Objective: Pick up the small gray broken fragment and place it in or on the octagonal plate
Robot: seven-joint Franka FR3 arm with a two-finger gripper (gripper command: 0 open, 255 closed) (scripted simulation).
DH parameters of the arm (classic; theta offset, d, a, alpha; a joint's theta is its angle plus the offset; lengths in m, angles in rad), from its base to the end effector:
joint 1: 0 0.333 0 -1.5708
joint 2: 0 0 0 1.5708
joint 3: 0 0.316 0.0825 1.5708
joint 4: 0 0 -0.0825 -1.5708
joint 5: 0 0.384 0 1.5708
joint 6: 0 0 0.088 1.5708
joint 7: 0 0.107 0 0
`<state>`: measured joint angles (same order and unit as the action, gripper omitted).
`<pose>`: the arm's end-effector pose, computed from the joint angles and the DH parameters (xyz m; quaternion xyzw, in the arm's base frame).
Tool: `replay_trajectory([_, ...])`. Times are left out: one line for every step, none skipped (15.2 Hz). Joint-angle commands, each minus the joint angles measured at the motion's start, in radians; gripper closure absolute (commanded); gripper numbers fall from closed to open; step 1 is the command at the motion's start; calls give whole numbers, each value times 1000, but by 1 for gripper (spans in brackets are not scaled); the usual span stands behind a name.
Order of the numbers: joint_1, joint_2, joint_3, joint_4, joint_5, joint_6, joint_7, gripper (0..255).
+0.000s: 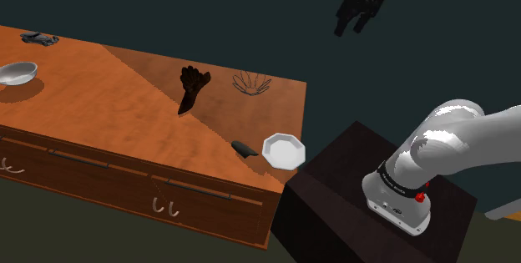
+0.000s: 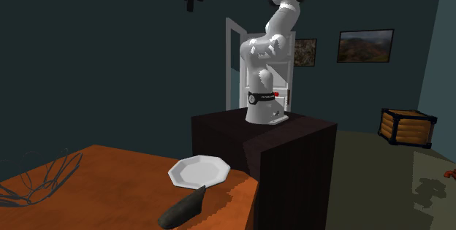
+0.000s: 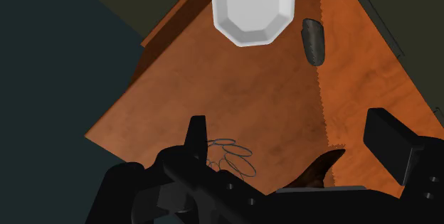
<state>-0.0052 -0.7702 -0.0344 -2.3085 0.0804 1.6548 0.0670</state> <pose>0.3201 -0.0084 0.6165 -0.9957 0.0500 -0.0570 0.0532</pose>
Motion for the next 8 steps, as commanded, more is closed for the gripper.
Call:
replay_trajectory([0,0,0,0,0,0,0,0])
replay_trajectory([5,4,5,-29,5,33,-1,0])
replay_trajectory([9,10,11,-56,11,66,-2,0])
replay_trajectory([14,17,16,-82,16,100,-3,0])
replay_trajectory([20,25,22,-107,22,134,-4,0])
replay_trajectory([25,35,28,-131,27,168,-6,0])
replay_trajectory([31,46,33,-154,33,203,-7,0])
replay_trajectory([36,60,39,-176,39,239,-9,0])
